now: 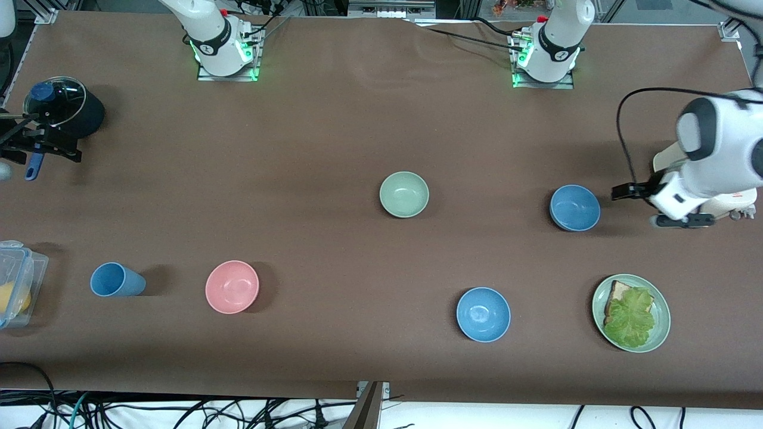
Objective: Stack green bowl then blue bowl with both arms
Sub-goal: 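Reach the left gripper down and grasp the light blue bowl rim, then carry the blue bowl with the left gripper onto the green bowl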
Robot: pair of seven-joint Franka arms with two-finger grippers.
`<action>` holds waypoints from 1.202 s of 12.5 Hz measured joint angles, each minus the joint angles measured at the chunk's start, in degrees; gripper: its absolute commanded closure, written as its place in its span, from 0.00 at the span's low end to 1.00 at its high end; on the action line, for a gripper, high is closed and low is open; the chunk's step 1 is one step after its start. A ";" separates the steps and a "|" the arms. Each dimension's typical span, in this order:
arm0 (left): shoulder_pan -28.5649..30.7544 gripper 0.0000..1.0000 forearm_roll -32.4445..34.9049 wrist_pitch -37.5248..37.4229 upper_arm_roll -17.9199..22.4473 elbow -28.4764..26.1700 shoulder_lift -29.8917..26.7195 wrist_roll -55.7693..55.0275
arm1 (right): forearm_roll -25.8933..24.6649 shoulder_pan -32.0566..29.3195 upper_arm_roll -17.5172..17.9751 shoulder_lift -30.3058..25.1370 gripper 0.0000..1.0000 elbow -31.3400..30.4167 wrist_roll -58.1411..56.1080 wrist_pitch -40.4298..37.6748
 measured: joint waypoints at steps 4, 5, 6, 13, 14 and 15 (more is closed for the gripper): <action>-0.12 0.01 -0.19 7.02 -0.09 -5.29 1.93 -0.39 | 0.00 0.01 0.20 0.02 0.00 0.00 -0.03 0.18; -0.23 0.04 -0.51 8.53 -0.12 -5.53 2.71 -1.17 | 0.00 0.02 0.26 0.02 0.00 0.01 -0.03 0.24; -0.30 0.13 -0.56 9.58 -0.24 -5.67 3.68 -2.15 | 0.00 0.04 0.33 0.02 0.00 0.01 -0.04 0.29; -0.55 1.00 -0.57 11.60 -0.48 -5.67 6.64 -4.17 | 0.00 0.12 0.53 0.03 0.00 0.01 -0.05 0.53; -0.74 1.00 -0.57 11.68 -0.48 -5.65 6.80 -4.58 | 0.00 0.11 0.51 0.03 0.00 0.01 -0.05 0.53; -0.85 1.00 -0.87 11.32 -0.55 -5.37 6.35 -4.65 | 0.00 0.10 0.49 0.03 0.00 0.01 -0.05 0.53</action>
